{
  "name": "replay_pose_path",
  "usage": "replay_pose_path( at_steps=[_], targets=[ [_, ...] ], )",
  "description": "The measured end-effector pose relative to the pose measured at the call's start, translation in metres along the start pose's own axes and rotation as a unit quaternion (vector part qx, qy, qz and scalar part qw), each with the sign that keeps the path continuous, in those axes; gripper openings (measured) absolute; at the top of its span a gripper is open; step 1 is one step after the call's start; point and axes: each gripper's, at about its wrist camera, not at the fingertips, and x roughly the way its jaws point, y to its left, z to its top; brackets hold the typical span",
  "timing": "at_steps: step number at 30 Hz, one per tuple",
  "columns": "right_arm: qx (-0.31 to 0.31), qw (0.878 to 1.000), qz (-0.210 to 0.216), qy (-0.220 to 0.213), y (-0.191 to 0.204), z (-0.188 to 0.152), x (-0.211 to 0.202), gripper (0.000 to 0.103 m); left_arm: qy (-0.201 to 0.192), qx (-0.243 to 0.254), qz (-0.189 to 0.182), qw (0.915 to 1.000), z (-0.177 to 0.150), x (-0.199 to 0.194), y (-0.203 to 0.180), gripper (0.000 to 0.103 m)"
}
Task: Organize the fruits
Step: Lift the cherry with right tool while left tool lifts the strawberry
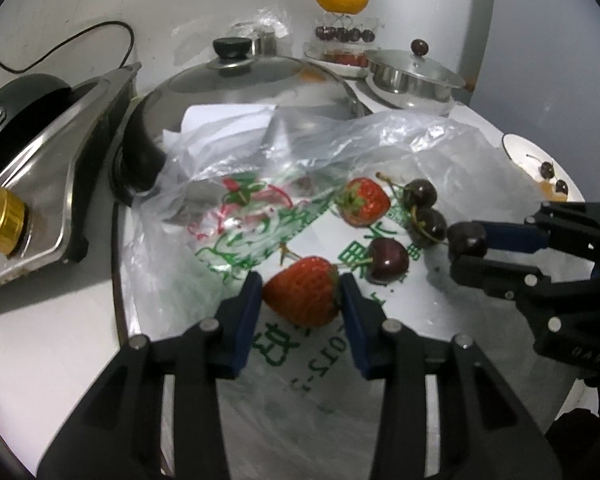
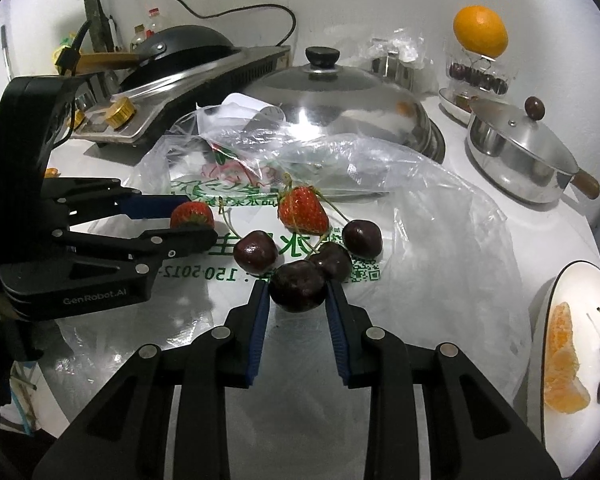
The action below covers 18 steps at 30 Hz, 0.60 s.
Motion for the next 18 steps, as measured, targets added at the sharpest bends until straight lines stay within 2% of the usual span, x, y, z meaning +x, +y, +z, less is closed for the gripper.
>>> replay_pose_path(
  at_steps=[18],
  targets=[
    [-0.014,1.0,0.019,-0.01,0.024,-0.015,-0.026,0.031,-0.026,-0.001,-0.002,0.9996,-0.005,-0.037,-0.014,0.041]
  ],
)
